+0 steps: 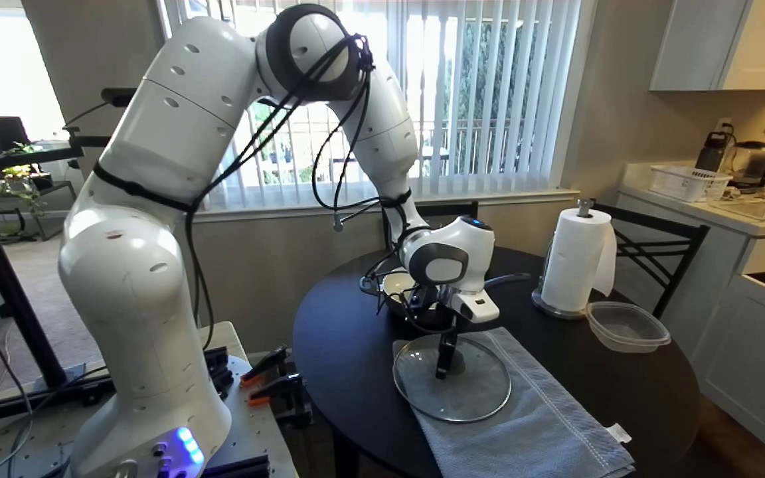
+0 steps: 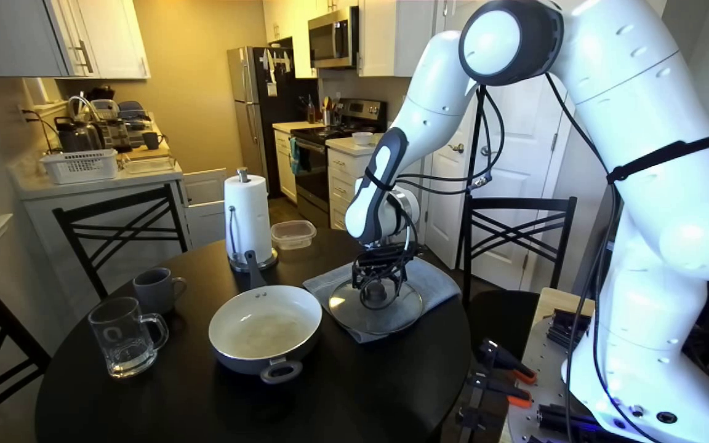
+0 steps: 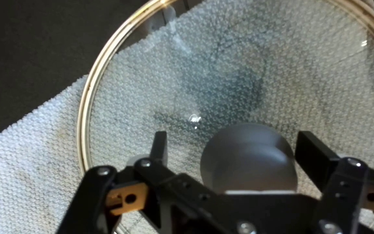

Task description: Put the glass lid on the pan.

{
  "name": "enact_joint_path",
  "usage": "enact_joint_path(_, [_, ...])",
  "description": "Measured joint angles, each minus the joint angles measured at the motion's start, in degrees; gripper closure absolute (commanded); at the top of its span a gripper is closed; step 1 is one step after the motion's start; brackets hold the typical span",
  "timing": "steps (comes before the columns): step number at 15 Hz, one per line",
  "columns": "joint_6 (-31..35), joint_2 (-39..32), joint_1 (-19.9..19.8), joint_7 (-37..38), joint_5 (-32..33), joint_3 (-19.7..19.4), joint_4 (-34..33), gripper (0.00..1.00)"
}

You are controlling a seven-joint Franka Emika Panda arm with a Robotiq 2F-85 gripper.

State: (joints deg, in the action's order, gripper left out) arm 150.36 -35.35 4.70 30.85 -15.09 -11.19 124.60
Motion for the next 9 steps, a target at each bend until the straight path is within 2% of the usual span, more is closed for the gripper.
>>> enact_joint_path(9, [5.5, 0.0, 0.1, 0.2, 0.0, -0.1, 1.6, 0.00])
